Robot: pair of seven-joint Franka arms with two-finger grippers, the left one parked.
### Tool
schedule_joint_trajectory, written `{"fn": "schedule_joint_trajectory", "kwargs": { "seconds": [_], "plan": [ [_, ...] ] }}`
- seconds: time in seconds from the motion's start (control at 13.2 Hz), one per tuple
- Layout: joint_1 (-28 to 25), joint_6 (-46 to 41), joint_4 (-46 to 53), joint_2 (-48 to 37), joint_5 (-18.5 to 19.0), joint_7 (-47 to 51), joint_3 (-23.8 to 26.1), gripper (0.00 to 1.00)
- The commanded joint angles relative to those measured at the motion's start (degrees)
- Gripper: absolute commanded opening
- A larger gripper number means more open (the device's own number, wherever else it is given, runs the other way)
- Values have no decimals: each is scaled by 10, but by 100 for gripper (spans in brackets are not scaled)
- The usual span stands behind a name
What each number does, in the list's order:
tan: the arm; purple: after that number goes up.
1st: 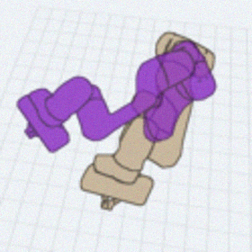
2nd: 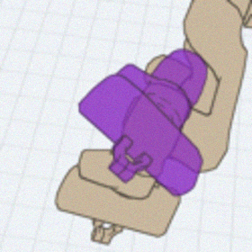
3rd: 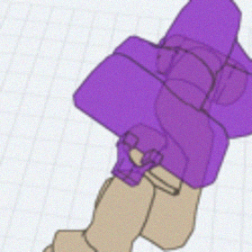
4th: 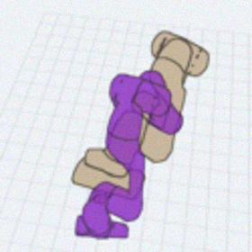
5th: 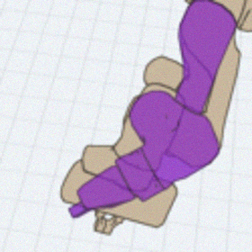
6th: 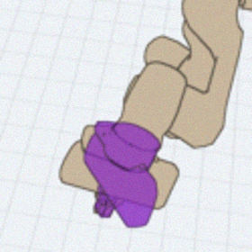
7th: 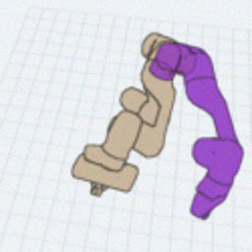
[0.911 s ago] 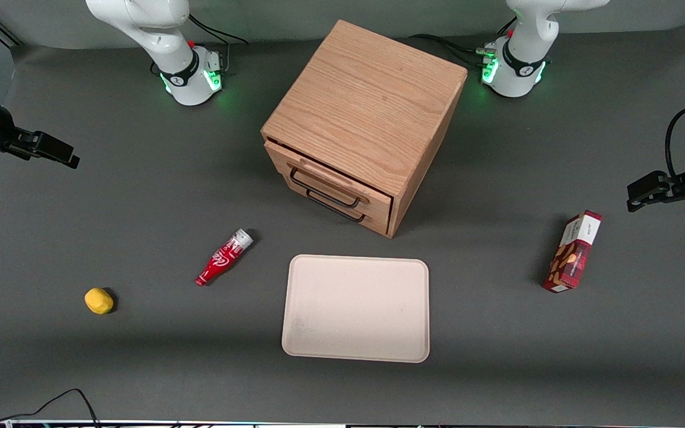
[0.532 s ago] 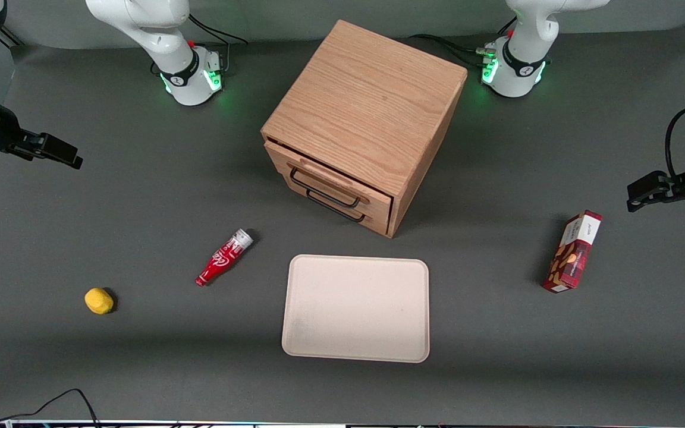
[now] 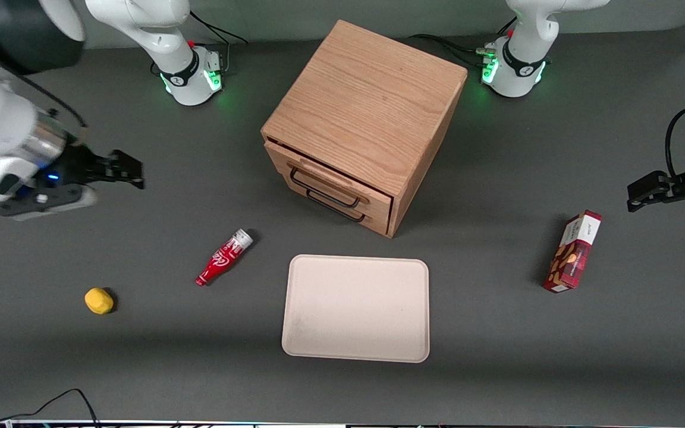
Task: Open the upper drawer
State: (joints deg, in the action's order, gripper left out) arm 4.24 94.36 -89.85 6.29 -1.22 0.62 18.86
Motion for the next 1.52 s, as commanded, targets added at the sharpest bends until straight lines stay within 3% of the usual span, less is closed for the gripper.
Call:
{"fn": "schedule_joint_trajectory", "kwargs": {
  "seconds": [0.0,0.46,0.99,1.44],
  "plan": [
    [-37,3,64,59,1,-18,49,100],
    [-78,46,149,187,15,-109,157,100],
    [-113,88,123,247,69,-201,160,100],
    [-133,126,100,271,74,-201,166,100]
  ]
}}
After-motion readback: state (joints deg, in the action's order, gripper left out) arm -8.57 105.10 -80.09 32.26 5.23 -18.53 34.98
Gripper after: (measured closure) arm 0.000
